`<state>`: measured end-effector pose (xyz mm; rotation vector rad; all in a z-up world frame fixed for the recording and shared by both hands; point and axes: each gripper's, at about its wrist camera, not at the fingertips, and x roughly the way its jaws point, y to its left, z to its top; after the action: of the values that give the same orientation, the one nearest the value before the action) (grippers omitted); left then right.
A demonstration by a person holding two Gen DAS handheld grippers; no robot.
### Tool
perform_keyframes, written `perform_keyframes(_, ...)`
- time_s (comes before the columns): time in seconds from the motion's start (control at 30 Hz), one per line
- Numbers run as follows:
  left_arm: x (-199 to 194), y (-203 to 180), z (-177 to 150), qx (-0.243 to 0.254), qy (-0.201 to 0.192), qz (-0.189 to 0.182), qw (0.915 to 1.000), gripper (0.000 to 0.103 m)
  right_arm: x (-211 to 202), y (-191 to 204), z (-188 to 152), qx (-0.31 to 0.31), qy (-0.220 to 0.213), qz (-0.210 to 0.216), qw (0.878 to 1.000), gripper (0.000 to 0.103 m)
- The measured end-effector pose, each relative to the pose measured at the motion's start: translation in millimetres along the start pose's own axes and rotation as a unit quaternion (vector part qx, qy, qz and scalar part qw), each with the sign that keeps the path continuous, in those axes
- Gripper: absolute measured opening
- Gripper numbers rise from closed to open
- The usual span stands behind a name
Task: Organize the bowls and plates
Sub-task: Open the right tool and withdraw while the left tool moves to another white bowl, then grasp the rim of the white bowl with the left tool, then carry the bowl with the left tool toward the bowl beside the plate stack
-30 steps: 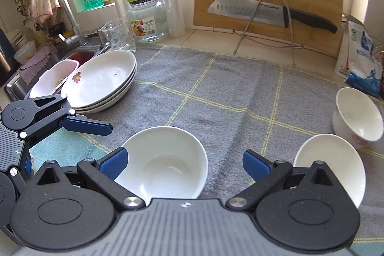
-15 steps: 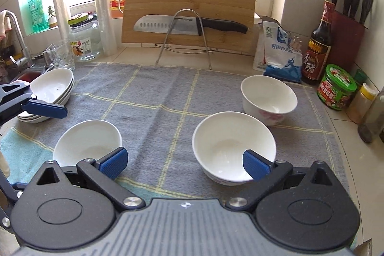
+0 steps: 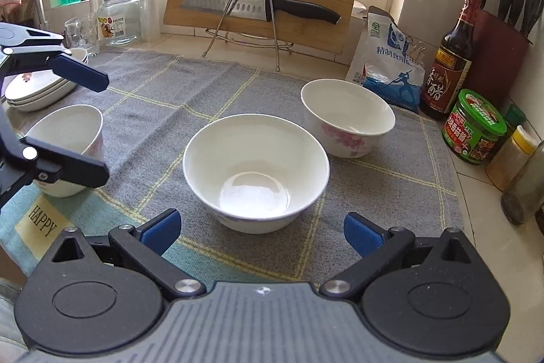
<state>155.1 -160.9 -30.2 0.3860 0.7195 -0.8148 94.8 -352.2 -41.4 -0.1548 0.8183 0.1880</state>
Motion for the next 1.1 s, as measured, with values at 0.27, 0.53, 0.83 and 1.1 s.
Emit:
perform_keyframes(0.27,47,1,30,-0.034,0.047,-0.012,0.9982,0.098,16,-11,-4,-0.030,-0.018,0.046,0.998,0.103)
perform_keyframes(0.53,77,-4,48,-0.031,0.060,-0.024,0.9974,0.096,22,-22,-2,-0.035,-0.031,0.071,0.996,0.103)
perform_keyframes(0.83,96,-1,56,-0.053,0.076,-0.036,0.9950,0.081,24,-23,1,-0.055,-0.037,0.093,0.993,0.099)
perform_keyframes(1.1,101,0,59,-0.056,0.085,-0.054,0.9934,0.063,24,-22,1,-0.061,-0.034,0.091,0.993,0.090)
